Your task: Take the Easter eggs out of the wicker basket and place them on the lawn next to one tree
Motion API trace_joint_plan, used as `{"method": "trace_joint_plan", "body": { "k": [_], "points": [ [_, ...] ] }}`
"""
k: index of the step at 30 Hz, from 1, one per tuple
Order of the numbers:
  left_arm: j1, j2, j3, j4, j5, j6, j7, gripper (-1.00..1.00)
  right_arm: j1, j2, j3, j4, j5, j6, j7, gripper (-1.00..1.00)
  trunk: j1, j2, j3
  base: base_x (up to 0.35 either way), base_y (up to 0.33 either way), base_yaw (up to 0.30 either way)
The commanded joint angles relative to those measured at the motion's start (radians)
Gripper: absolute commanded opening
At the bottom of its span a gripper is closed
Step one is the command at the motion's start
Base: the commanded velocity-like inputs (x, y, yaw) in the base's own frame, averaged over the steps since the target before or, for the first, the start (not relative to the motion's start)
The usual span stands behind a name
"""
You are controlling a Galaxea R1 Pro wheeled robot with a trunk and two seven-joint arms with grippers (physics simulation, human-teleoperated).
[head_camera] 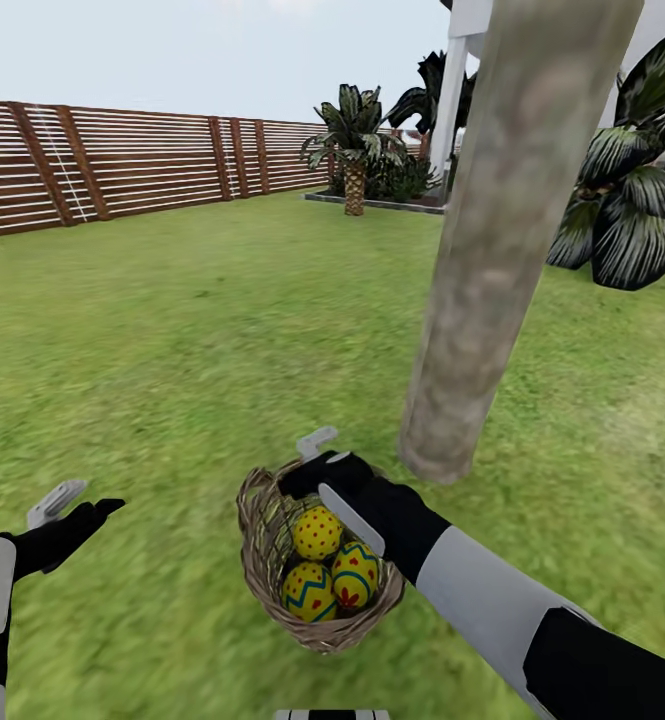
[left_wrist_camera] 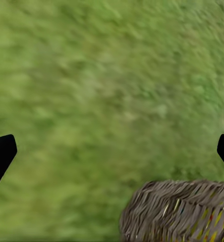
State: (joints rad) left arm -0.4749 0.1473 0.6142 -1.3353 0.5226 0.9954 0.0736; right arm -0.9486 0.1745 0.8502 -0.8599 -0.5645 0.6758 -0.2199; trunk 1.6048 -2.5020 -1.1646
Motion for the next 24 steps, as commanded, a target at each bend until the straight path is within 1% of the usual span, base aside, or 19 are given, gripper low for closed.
{"method": "trace_joint_plan", "body": {
  "k": [1,7,9,12,13,14,15,16,17,19,21,24],
  "points": [
    [-0.001,0.000,0.001,-0.001,0.010,0.005,0.008,1.00,-0.001,0.000,0.002,0.000,-0.010,0.002,-0.009,1.00,0.000,0.000,-0.001,0.000,0.000,0.209],
    [-0.001,0.000,0.001,-0.001,0.010,0.005,0.008,1.00,-0.001,0.000,0.001,0.012,-0.011,0.003,-0.014,1.00,0.000,0.000,-0.001,0.000,0.000,0.045],
    [0.000,0.000,0.001,-0.001,0.010,0.005,0.008,1.00,0.000,0.000,0.000,0.053,-0.011,0.021,-0.044,1.00,0.000,0.000,-0.001,0.000,0.000,0.004],
    [-0.001,-0.001,0.001,-0.001,0.010,0.005,0.008,1.00,-0.001,0.000,-0.001,0.096,-0.012,0.073,-0.094,1.00,0.000,0.000,-0.001,0.000,0.000,0.001],
    [0.000,-0.001,0.001,-0.001,0.010,0.005,0.008,1.00,-0.001,0.000,-0.002,0.101,-0.021,0.084,-0.101,1.00,0.000,0.000,-0.001,0.000,0.000,0.000],
    [0.000,-0.001,0.001,-0.001,0.010,0.005,0.007,1.00,-0.001,0.000,-0.002,0.105,-0.038,0.092,-0.107,1.00,0.000,0.000,-0.001,0.000,0.000,0.000],
    [0.000,-0.001,0.001,-0.001,0.010,0.005,0.007,1.00,-0.001,0.000,-0.002,0.108,-0.065,0.097,-0.110,1.00,0.000,0.000,-0.001,0.000,0.000,0.000],
    [0.000,-0.001,0.001,-0.002,0.010,0.005,0.006,1.00,-0.001,0.000,-0.002,0.112,-0.123,0.102,-0.116,1.00,0.000,0.000,-0.001,0.000,0.000,0.000],
    [-0.001,-0.002,0.001,-0.002,0.010,0.005,0.006,1.00,-0.001,0.000,-0.002,0.114,-0.145,0.103,-0.118,1.00,0.000,0.000,-0.001,0.000,0.000,0.000],
    [-0.001,-0.002,0.001,-0.004,0.010,0.005,0.005,1.00,-0.001,0.000,-0.001,0.115,-0.172,0.104,-0.120,1.00,0.000,0.000,-0.001,0.000,0.000,0.000],
    [-0.001,-0.002,0.002,-0.006,0.011,0.005,-0.002,1.00,-0.001,0.000,-0.001,0.115,-0.180,0.105,-0.120,1.00,0.000,0.000,-0.001,0.000,0.000,0.000],
    [-0.001,-0.001,0.004,-0.006,0.019,0.005,-0.035,1.00,-0.001,0.000,0.000,0.115,-0.184,0.105,-0.121,1.00,0.001,-0.001,-0.012,0.000,0.000,0.000]
  ]
}}
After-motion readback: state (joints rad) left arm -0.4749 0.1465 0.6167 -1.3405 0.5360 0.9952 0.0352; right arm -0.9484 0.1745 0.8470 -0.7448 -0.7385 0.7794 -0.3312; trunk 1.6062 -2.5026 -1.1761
